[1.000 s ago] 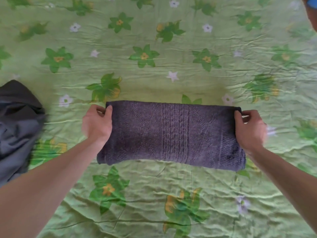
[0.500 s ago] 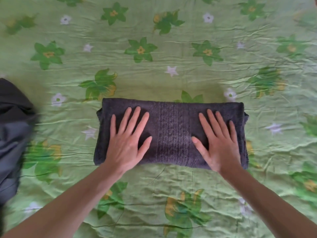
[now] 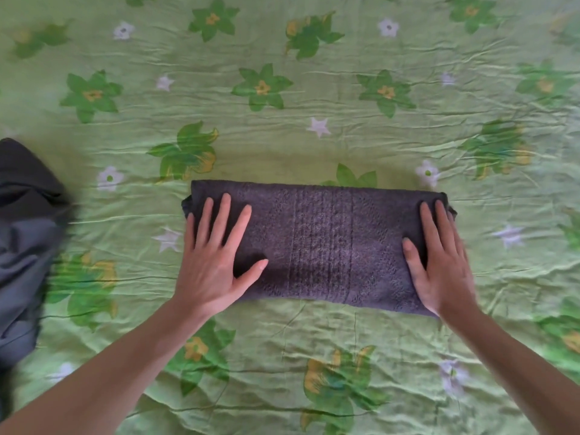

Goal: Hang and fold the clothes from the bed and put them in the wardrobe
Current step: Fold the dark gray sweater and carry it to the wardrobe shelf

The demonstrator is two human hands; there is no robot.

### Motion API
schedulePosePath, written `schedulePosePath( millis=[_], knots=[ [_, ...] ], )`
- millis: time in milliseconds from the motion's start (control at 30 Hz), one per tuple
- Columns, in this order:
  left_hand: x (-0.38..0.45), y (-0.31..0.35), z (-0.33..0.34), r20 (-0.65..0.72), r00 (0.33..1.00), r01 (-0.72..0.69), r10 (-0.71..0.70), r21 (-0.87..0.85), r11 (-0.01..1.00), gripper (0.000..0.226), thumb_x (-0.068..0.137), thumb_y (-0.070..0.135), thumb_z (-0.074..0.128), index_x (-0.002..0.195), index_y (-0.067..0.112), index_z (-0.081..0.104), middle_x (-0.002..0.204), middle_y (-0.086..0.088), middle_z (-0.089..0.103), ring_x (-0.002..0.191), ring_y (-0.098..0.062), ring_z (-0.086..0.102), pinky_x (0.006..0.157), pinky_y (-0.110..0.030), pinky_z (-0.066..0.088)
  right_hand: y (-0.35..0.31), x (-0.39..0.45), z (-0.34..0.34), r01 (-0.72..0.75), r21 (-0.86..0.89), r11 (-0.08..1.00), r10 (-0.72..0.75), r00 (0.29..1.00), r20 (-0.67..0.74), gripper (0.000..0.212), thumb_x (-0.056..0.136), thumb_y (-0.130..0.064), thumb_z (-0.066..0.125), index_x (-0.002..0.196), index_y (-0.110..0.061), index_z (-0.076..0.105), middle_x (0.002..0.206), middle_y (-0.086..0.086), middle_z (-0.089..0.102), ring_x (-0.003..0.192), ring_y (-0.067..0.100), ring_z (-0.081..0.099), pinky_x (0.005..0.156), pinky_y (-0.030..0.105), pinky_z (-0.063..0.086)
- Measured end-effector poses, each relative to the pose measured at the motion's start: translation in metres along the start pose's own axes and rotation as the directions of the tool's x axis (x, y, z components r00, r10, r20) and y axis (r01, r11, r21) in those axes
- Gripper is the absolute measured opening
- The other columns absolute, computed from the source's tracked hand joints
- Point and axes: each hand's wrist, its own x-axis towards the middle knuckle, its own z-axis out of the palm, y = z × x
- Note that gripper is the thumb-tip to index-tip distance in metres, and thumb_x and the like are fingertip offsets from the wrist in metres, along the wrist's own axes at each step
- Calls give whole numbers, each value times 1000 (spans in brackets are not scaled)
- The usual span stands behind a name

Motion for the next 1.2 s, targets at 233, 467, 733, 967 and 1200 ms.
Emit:
schedulePosePath(
  millis=[233, 467, 733, 967, 1200],
  knots=[
    [14, 6, -9, 58, 998, -18, 15, 54, 998, 91, 95, 70, 41, 167, 18, 23, 174, -21, 10, 160, -42, 10, 130, -58, 7, 1, 3, -1, -9, 155, 988, 6, 1000, 19, 71, 104, -60, 32, 166, -32, 12, 175, -2, 3, 161, 22, 3, 129, 43, 12],
    [16, 98, -11, -59, 979, -202, 196, -134, 970, 67, 109, 52, 32, 167, 21, 23, 175, -9, 14, 163, -29, 9, 130, -55, 11, -20, -13, -18, -532, 498, 685, 564, 820, 102, 106, 82, -63, 76, 162, -24, 19, 158, 7, 32, 142, 29, 42, 116, 51, 39],
    [19, 118, 1, 100, 961, -256, 258, -37, 966, 64, 110, 49, 22, 169, 25, 12, 176, -9, 5, 162, -33, 5, 129, -57, 14, -23, 0, -45, -583, 665, 466, 489, 796, 356, 49, 84, -31, 86, 124, -17, 61, 116, 4, 72, 100, 22, 72, 84, 38, 57],
    [6, 137, -57, 41, 999, 40, -9, -841, 539, 43, 112, 31, 46, 153, 20, 51, 150, 7, 58, 139, -5, 51, 116, -34, 43, -103, -20, -102, -287, 439, 852, 249, 958, 143, 44, 98, -38, 66, 128, -21, 40, 92, 2, 65, 88, 35, 66, 78, 48, 55],
    [16, 115, -130, 424, 891, 395, -163, -900, -185, 80, 93, 73, 51, 155, 24, 43, 146, 5, 61, 130, -11, 62, 106, -38, 53, -196, -39, -118, -43, 599, 800, -106, 972, 211, 49, 99, -41, 65, 141, -37, 39, 98, -36, 65, 96, -3, 67, 76, 14, 53]
  ],
)
